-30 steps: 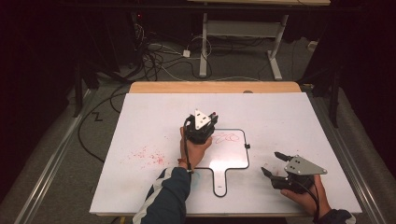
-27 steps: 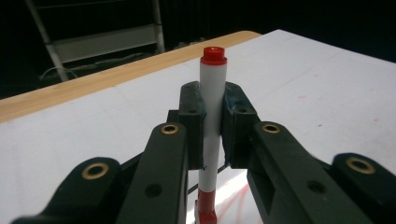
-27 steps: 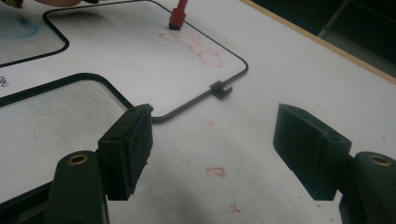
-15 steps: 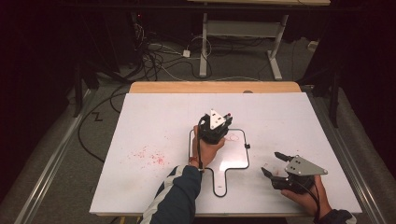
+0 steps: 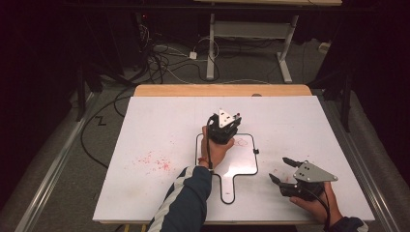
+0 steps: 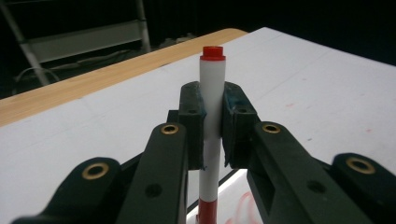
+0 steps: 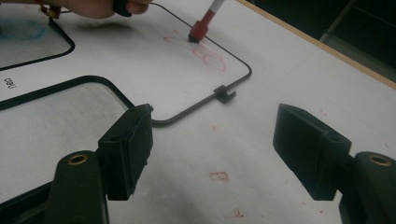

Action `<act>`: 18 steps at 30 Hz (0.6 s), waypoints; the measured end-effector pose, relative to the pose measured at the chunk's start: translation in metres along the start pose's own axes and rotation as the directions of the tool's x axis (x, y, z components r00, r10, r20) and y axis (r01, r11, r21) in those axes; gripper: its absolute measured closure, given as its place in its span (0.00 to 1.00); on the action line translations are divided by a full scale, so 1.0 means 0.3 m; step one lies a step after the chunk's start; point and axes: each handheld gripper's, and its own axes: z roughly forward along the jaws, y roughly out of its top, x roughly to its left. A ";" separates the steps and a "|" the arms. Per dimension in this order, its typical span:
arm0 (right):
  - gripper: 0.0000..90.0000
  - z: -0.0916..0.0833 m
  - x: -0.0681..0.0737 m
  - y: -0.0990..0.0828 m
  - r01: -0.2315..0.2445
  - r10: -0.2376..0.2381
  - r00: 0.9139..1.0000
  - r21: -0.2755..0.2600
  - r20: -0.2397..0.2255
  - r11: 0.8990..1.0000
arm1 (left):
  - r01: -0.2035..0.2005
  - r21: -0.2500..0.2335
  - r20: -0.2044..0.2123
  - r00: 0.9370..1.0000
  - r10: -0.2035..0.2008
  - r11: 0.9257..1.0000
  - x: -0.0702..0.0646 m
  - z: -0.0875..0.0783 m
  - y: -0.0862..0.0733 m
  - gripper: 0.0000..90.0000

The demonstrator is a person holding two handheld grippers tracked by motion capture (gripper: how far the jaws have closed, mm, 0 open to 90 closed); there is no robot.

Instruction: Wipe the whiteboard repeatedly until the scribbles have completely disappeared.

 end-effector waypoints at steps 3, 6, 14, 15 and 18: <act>0.33 -0.003 -0.002 0.000 -0.003 0.003 1.000 -0.005 0.000 1.000 | -0.006 -0.004 0.034 0.999 0.007 1.000 -0.023 0.019 0.007 0.87; 0.33 -0.005 -0.004 -0.001 -0.002 0.002 1.000 -0.006 -0.003 1.000 | -0.019 -0.001 0.045 0.999 0.019 1.000 -0.028 0.024 0.010 0.87; 0.33 -0.008 -0.004 0.000 0.000 0.000 1.000 -0.011 0.005 1.000 | -0.015 0.021 -0.020 1.000 0.015 1.000 0.049 0.008 0.013 0.87; 0.33 -0.008 -0.004 0.001 -0.001 0.001 1.000 -0.007 0.003 1.000 | -0.005 0.016 -0.017 1.000 0.005 1.000 0.057 0.006 0.010 0.87; 0.33 -0.006 -0.005 -0.001 -0.001 0.001 1.000 -0.006 0.003 1.000 | -0.001 0.014 0.004 1.000 0.001 1.000 0.048 0.011 0.009 0.87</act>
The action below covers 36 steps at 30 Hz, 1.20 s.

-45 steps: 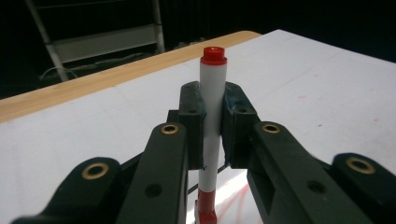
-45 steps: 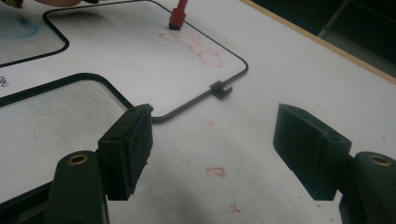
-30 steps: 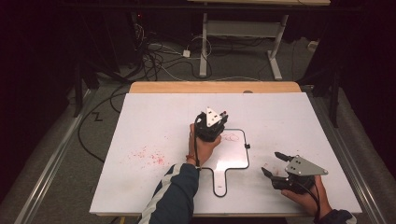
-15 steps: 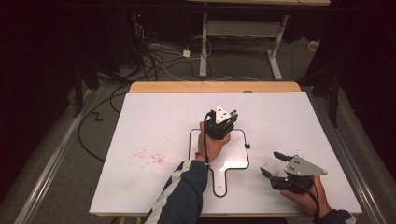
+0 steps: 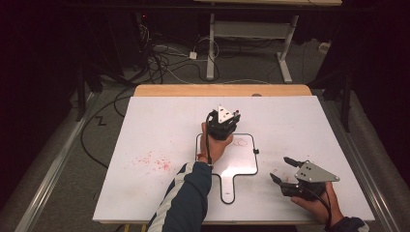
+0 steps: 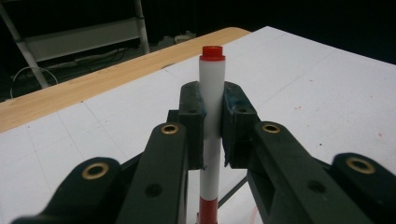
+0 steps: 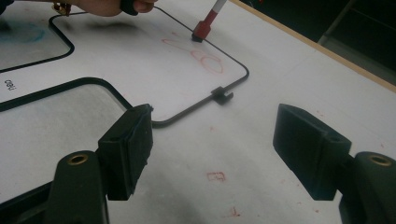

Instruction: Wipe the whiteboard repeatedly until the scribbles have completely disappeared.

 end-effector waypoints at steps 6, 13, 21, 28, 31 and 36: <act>0.33 0.002 0.000 0.000 0.002 -0.002 1.000 0.002 0.001 1.000 | -0.043 0.001 0.098 0.994 0.042 0.999 -0.084 0.024 0.004 0.87; 0.33 0.002 -0.001 -0.005 -0.002 0.002 1.000 0.012 0.006 1.000 | -0.047 0.020 0.128 0.991 0.044 0.999 -0.067 0.009 0.008 0.87; 0.33 -0.001 -0.004 -0.007 -0.004 0.004 1.000 0.011 0.010 1.000 | -0.017 0.031 0.042 0.999 0.016 0.999 0.043 -0.040 -0.011 0.87; 0.33 0.001 -0.003 -0.007 -0.001 0.001 1.000 0.013 0.010 1.000 | -0.015 0.033 0.022 1.000 0.014 0.999 0.078 -0.081 -0.032 0.87; 0.33 0.002 -0.003 -0.008 -0.004 0.004 1.000 0.014 0.009 1.000 | 0.000 0.026 0.024 1.000 -0.001 1.000 0.077 -0.082 -0.035 0.87; 0.33 0.002 0.005 -0.003 0.005 -0.005 1.000 0.011 0.005 1.000 | -0.016 0.013 0.072 0.997 0.015 1.000 0.021 -0.049 -0.029 0.87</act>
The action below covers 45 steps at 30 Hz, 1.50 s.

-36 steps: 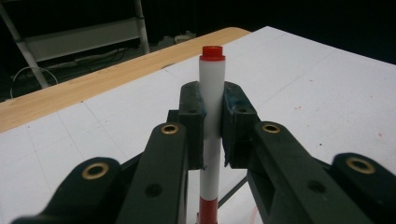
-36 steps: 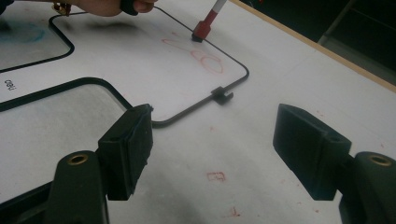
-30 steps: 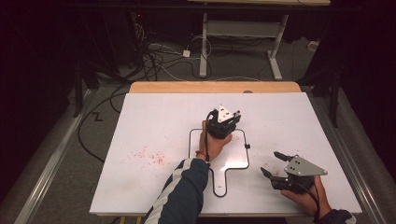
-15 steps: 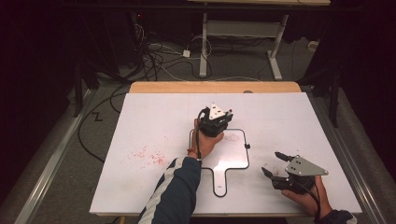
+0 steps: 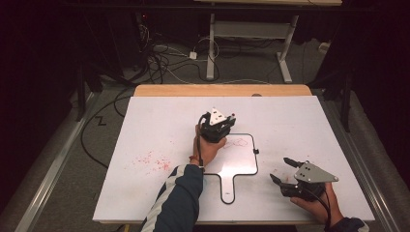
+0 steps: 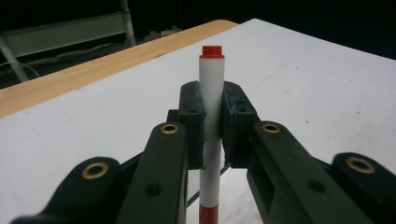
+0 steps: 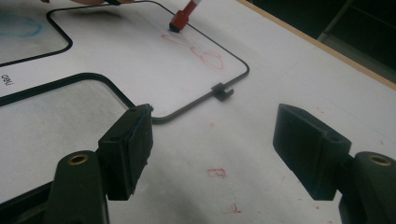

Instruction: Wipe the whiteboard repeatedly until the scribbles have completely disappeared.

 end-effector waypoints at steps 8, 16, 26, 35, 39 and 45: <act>0.33 0.003 -0.004 -0.005 -0.001 0.001 1.000 0.007 -0.004 1.000 | -0.001 -0.002 0.078 0.997 0.001 1.000 -0.052 0.020 0.006 0.87; 0.33 0.006 0.001 -0.003 0.002 -0.002 1.000 0.008 -0.004 1.000 | -0.006 -0.018 0.090 0.996 0.008 1.000 -0.062 -0.008 0.016 0.87; 0.33 0.018 -0.004 -0.002 -0.019 0.018 1.000 0.014 0.005 1.000 | -0.029 -0.023 0.125 0.992 0.032 0.999 -0.063 -0.062 0.037 0.87; 0.33 0.046 -0.013 0.014 -0.035 0.035 0.999 0.007 0.000 0.999 | -0.054 -0.031 0.165 0.985 0.058 0.998 -0.073 -0.097 0.051 0.87; 0.33 0.054 -0.014 0.026 -0.040 0.040 0.999 -0.002 -0.005 0.999 | -0.060 -0.027 0.175 0.983 0.064 0.998 -0.080 -0.107 0.048 0.87; 0.41 0.089 -0.029 0.085 -0.101 0.099 0.993 -0.040 -0.059 0.994 | -0.071 -0.024 0.214 0.974 0.075 0.997 -0.100 -0.125 0.044 0.87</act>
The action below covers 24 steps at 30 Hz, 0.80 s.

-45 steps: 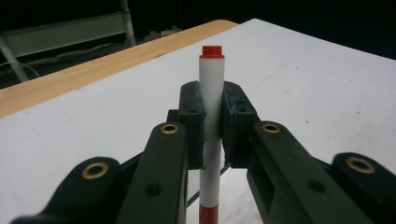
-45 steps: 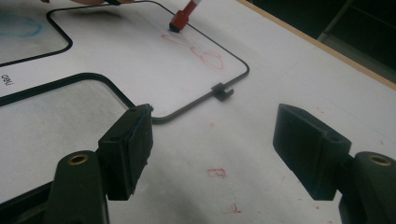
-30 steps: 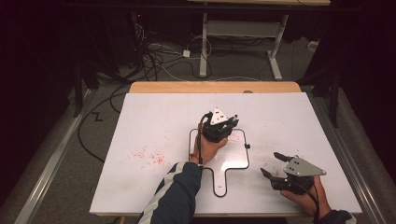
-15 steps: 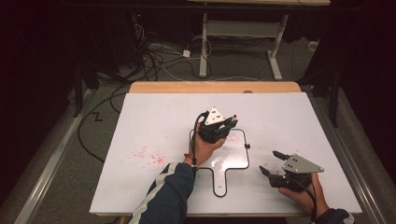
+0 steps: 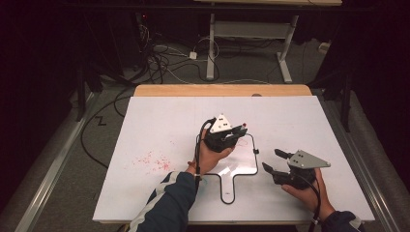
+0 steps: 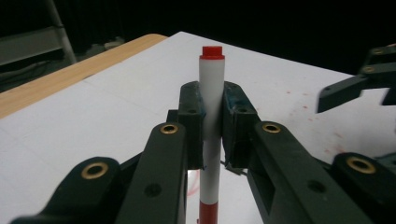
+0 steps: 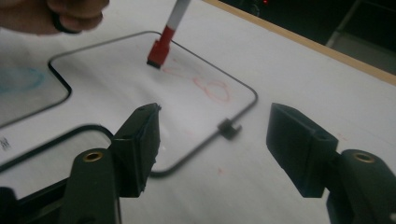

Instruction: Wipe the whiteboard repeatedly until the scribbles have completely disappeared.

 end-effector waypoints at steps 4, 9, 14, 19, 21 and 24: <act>0.43 0.042 0.000 0.055 -0.030 0.030 0.999 -0.017 -0.045 0.999 | -0.017 -0.002 0.019 1.000 0.017 1.000 -0.023 -0.002 0.007 0.87; 0.45 0.103 0.009 0.111 -0.087 0.083 0.990 -0.028 -0.117 0.996 | -0.012 -0.012 0.045 0.999 0.012 1.000 -0.040 -0.004 0.008 0.87; 0.49 0.169 0.029 0.134 -0.131 0.125 0.981 -0.029 -0.150 0.991 | -0.017 -0.026 0.051 0.999 0.018 1.000 -0.058 -0.019 0.017 0.87; 0.65 0.200 0.039 0.155 -0.130 0.121 0.981 -0.049 -0.149 0.990 | -0.022 -0.025 0.038 0.999 0.023 0.999 -0.066 -0.033 0.015 0.87; 0.75 0.210 0.039 0.160 -0.126 0.118 0.982 -0.045 -0.146 0.991 | -0.017 -0.026 0.022 1.000 0.018 1.000 -0.063 -0.040 0.011 0.87; 0.90 0.224 0.038 0.163 -0.100 0.094 0.986 -0.036 -0.141 0.994 | -0.012 -0.023 0.016 1.000 0.013 1.000 -0.055 -0.049 0.003 0.87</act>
